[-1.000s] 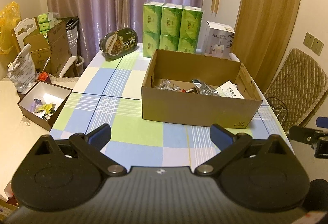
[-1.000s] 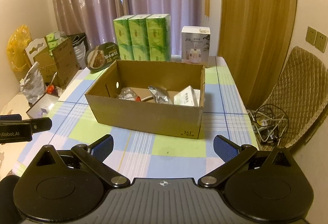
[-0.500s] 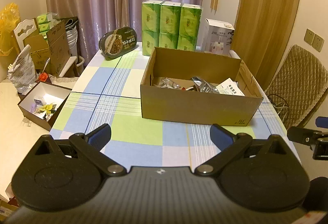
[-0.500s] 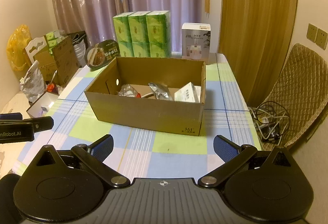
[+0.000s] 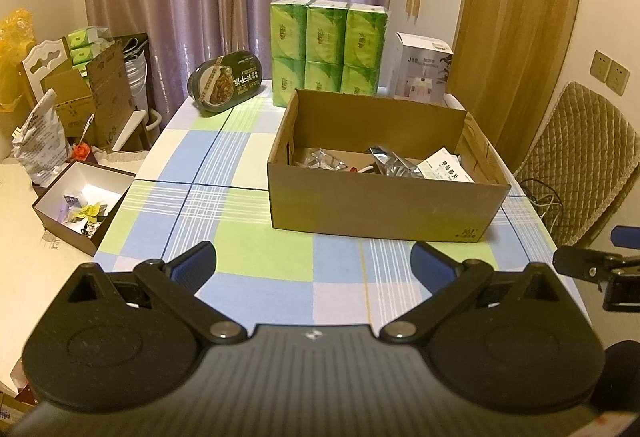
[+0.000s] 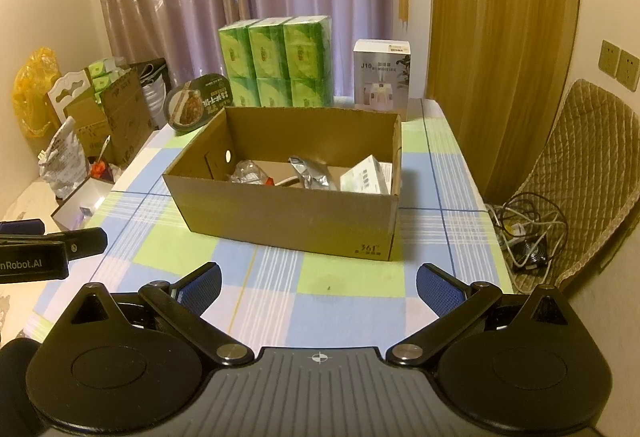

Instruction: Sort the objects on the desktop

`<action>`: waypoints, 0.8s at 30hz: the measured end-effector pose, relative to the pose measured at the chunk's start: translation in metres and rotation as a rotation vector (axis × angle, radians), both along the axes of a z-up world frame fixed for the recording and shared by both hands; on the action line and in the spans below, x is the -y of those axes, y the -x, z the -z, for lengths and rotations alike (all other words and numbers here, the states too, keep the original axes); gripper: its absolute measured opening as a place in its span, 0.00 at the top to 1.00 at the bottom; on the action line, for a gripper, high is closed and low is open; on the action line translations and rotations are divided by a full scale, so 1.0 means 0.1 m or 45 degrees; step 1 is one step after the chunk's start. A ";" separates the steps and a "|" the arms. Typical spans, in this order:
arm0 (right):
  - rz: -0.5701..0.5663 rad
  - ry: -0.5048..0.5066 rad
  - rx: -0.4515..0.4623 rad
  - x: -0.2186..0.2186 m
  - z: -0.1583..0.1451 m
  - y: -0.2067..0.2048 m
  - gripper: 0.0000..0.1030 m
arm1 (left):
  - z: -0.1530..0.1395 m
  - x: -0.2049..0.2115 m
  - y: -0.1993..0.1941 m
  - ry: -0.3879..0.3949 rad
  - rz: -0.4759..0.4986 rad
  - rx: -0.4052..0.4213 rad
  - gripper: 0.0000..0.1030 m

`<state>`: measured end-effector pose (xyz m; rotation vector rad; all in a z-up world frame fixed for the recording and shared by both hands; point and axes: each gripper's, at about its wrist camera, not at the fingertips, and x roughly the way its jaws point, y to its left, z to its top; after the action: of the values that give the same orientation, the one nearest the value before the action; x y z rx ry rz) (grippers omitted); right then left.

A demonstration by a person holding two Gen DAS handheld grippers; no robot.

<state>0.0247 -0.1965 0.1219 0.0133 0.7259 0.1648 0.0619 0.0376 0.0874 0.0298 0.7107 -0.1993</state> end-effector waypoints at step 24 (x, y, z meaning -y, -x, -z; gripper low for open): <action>-0.006 0.007 0.005 -0.04 0.00 -0.02 0.02 | -0.02 0.00 -0.05 0.001 -0.002 -0.001 0.01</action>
<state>0.0270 -0.1929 0.1219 0.0062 0.7222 0.1676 0.0672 0.0374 0.0895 0.0288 0.7116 -0.1982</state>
